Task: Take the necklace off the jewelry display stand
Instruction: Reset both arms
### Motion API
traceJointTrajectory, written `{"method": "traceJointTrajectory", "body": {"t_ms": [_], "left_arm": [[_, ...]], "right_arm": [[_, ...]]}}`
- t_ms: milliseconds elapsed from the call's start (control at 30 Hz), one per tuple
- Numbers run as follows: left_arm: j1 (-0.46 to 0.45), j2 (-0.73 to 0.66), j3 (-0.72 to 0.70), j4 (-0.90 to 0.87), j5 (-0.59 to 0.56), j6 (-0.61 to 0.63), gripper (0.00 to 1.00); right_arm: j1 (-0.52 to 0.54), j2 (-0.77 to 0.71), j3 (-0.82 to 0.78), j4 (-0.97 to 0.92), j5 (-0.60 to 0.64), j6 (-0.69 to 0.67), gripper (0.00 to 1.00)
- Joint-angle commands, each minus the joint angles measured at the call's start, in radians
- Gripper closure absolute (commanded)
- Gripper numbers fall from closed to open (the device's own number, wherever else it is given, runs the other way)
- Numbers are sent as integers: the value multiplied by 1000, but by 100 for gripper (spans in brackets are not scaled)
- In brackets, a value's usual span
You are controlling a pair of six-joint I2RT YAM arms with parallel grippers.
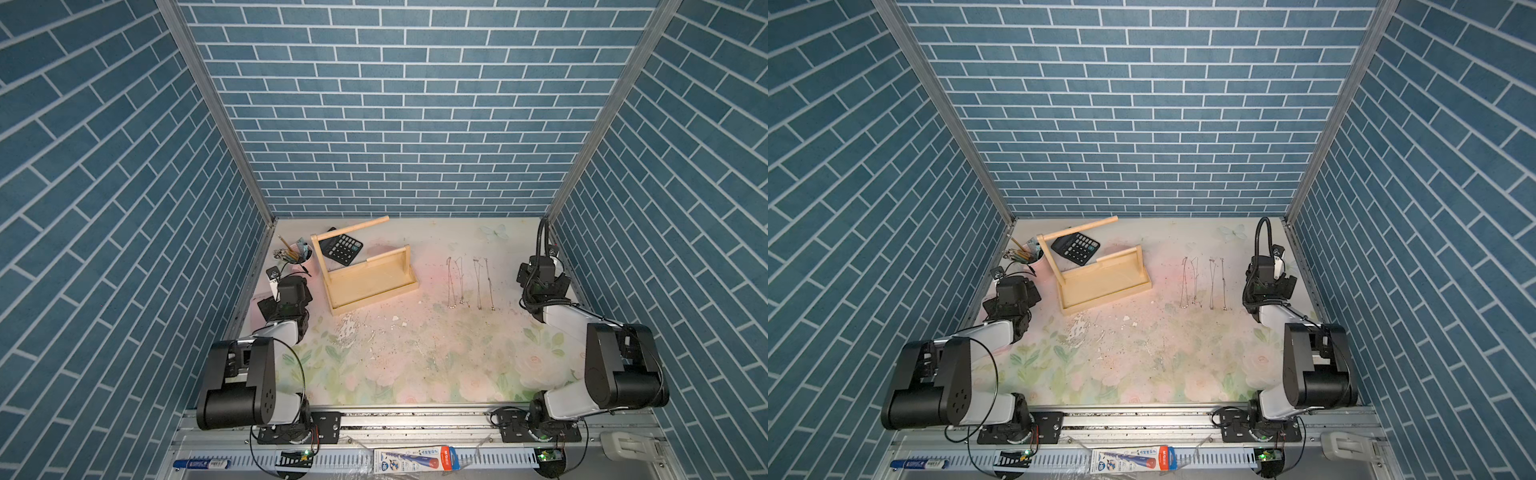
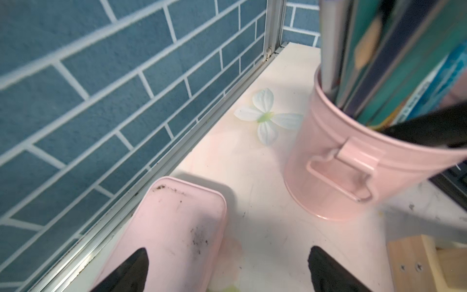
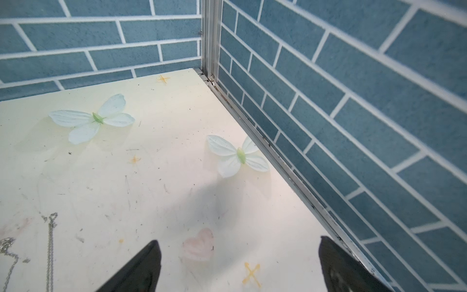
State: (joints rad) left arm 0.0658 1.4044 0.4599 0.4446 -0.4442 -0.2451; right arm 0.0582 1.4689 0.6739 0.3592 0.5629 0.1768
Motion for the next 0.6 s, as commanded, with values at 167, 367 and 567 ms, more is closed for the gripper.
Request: {"method": "traceJointTrajectory", "body": {"t_ms": [167, 367, 567], "left_arm": [[-41, -22, -114, 319, 54, 107, 1], [-87, 66, -150, 489, 179, 227, 1], [-110, 114, -99, 453, 186, 264, 1]], "right_arm": [[20, -74, -142, 164, 7, -77, 4], [45, -35, -220, 321, -9, -116, 4], [56, 30, -275, 504, -25, -156, 4]]}}
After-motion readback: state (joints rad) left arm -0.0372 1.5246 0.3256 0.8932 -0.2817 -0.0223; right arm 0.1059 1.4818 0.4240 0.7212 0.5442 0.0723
